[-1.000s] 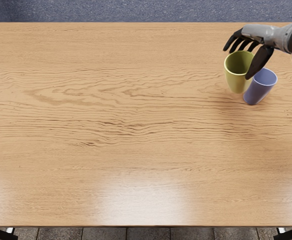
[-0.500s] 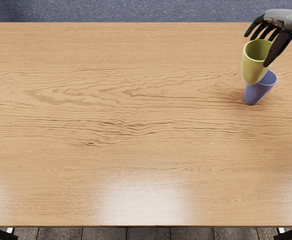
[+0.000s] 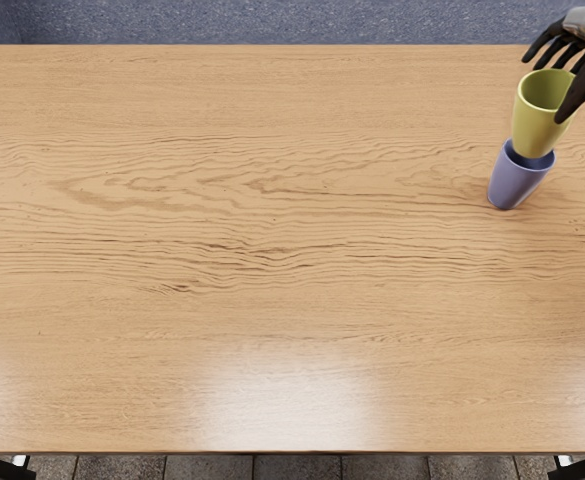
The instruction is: Pick up cup and place in cup with right hand
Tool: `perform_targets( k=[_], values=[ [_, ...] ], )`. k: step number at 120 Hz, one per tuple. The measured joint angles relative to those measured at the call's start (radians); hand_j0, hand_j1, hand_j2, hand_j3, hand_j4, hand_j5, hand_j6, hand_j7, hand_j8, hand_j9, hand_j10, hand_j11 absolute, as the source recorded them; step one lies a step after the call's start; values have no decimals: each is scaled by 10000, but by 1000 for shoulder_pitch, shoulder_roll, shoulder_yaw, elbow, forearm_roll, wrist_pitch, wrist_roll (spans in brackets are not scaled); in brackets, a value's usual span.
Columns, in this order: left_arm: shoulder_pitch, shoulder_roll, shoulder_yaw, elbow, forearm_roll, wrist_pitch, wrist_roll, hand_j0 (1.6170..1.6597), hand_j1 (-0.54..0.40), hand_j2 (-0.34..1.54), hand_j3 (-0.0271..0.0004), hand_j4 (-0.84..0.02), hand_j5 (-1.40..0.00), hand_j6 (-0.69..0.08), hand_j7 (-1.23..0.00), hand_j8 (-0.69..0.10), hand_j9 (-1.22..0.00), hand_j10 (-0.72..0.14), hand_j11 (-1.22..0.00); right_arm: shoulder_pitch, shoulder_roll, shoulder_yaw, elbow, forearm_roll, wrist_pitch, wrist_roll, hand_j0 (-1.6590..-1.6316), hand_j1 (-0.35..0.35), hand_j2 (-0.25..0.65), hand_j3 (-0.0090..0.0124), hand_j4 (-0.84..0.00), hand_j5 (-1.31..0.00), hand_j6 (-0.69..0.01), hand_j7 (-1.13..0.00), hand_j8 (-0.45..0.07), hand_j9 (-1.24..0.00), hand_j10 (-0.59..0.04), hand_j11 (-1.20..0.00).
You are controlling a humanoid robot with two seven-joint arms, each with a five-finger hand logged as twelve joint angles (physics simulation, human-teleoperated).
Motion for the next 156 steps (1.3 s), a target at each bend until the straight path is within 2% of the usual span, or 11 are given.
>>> perform_targets(
  k=[10,11,15,30,42,68,81,96,124,140,156],
  values=[
    [0,0,0,0,0,0,0,16581,3491,0,0,-3,-1,-3,-1,-3,0,-2,0,1,11,-6,-14,0,-1,0,-16581,896,1097,1,-4124,-5388,-4038,-5367,-3629,-5396,-4115,-5396],
    [0,0,0,0,0,0,0,16581,3491,0,0,-3,-1,-3,-1,-3,0,-2,0,1,12,-7,-15,0,-1,0,-16580,898,1088,-6,-4130,-5380,-4078,-5367,-3619,-5388,-4120,-5389],
    [0,0,0,0,0,0,0,16581,3491,0,0,-3,-1,-3,-1,-3,0,-2,0,1,14,-8,-18,0,-1,0,-16580,907,1075,1,-4127,-5383,-4050,-5367,-3604,-5384,-4121,-5385],
    [0,0,0,0,0,0,0,16581,3491,0,0,-3,-1,-3,-1,-3,0,-2,0,1,17,-11,-24,0,-2,0,-16581,915,990,-1,-4103,-5373,-4022,-5347,-3552,-5354,-4110,-5355],
    [0,0,0,0,0,0,0,16581,3491,0,0,-3,-1,-3,-1,-3,-1,-2,0,0,18,-11,-25,-1,-6,0,-16580,720,391,0,-3805,-4964,-3773,-4943,-3462,-4950,-3809,-4950],
    [0,0,0,0,0,0,0,16581,3490,0,0,-3,-1,-3,-1,-3,-1,-2,-1,-2,15,-12,-24,-2,-40,0,-16580,-1543,68,0,-1768,-2270,-1769,-2257,-1653,-2263,-1763,-2262],
    [0,0,0,0,0,0,0,16581,3490,1,0,-3,-1,-3,-1,-3,-1,-2,-1,-2,16,-13,-22,-2,-45,0,-16580,-2169,18,0,-1216,-1537,-1225,-1526,-1151,-1532,-1208,-1530],
    [0,0,0,0,0,0,0,16581,3490,1,0,-3,-1,-3,-1,-3,-1,-2,-1,-4,15,-13,-14,-1,-47,0,-16580,-2586,-15,0,-849,-1049,-865,-1040,-816,-1045,-838,-1044],
    [0,0,0,0,0,0,0,16581,3490,1,-1,-3,-1,-3,-1,-3,-1,-2,-1,-10,7,-11,81,6,-45,0,-16581,-2977,-34,0,-505,-596,-525,-587,-498,-593,-493,-591],
    [0,0,0,0,0,0,0,16581,3490,1,0,-3,-1,-3,-1,-3,-1,-2,-1,-14,2,-9,181,101,-38,0,-16581,-3095,-33,0,-399,-460,-420,-452,-398,-457,-387,-455],
    [0,0,0,0,0,0,0,16581,3490,0,0,-3,-1,-3,-1,-3,-1,-2,-1,-16,6,-8,248,190,-31,0,-16581,-3163,-33,0,-336,-381,-356,-374,-338,-379,-325,-377]
  ],
)
